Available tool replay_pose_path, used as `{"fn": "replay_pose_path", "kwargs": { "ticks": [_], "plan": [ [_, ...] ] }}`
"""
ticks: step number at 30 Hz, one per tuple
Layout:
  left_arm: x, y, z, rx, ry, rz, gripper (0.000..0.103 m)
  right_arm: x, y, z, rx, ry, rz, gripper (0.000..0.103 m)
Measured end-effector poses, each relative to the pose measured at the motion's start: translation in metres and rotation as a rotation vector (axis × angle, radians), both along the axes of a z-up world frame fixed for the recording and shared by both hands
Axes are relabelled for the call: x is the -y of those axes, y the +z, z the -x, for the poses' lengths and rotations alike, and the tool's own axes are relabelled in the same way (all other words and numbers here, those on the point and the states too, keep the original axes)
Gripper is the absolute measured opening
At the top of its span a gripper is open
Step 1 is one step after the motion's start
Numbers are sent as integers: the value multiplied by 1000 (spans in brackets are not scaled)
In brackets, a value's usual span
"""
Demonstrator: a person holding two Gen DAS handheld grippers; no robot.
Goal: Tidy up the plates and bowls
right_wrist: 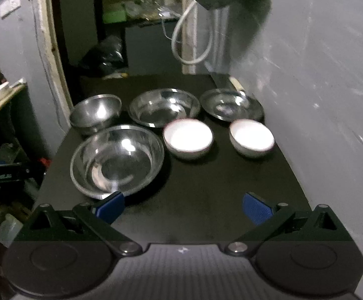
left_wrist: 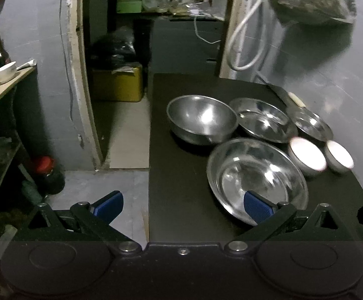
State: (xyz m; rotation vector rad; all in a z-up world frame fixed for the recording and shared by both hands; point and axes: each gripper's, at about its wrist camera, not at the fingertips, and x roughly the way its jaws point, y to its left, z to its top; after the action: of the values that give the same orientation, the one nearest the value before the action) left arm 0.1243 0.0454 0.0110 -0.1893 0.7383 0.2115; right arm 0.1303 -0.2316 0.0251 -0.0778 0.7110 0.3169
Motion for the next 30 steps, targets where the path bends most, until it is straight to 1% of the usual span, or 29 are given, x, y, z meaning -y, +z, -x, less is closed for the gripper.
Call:
{"fn": "replay_pose_path", "kwargs": {
  "ticks": [2,5,11,14,18,21,23,26,30],
  "plan": [
    [-2,2,-17,-15,18,1,102,2,0,-15,13,20,-12,103],
    [-1,7,-40,-22,42,-21,102,6,-1,-40,15,33,-41,103],
    [9,21,-82,-13,26,-67,102,18,-7,-85,20,45,-99,103],
    [15,27,-104,1,8,-89,102,25,-9,-99,77,30,-135,103],
    [18,33,-138,33,-27,-83,102,31,-12,-118,123,33,-182,103],
    [22,34,-169,54,-76,-94,102,29,-17,-138,95,34,-190,103],
    [26,31,-192,56,-115,-100,102,27,-19,-150,71,23,-218,103],
    [33,25,-224,40,-174,-129,102,21,-24,-163,40,28,-247,103],
    [46,12,-264,-28,-219,-206,102,7,-32,-178,22,54,-232,103]
  ]
}}
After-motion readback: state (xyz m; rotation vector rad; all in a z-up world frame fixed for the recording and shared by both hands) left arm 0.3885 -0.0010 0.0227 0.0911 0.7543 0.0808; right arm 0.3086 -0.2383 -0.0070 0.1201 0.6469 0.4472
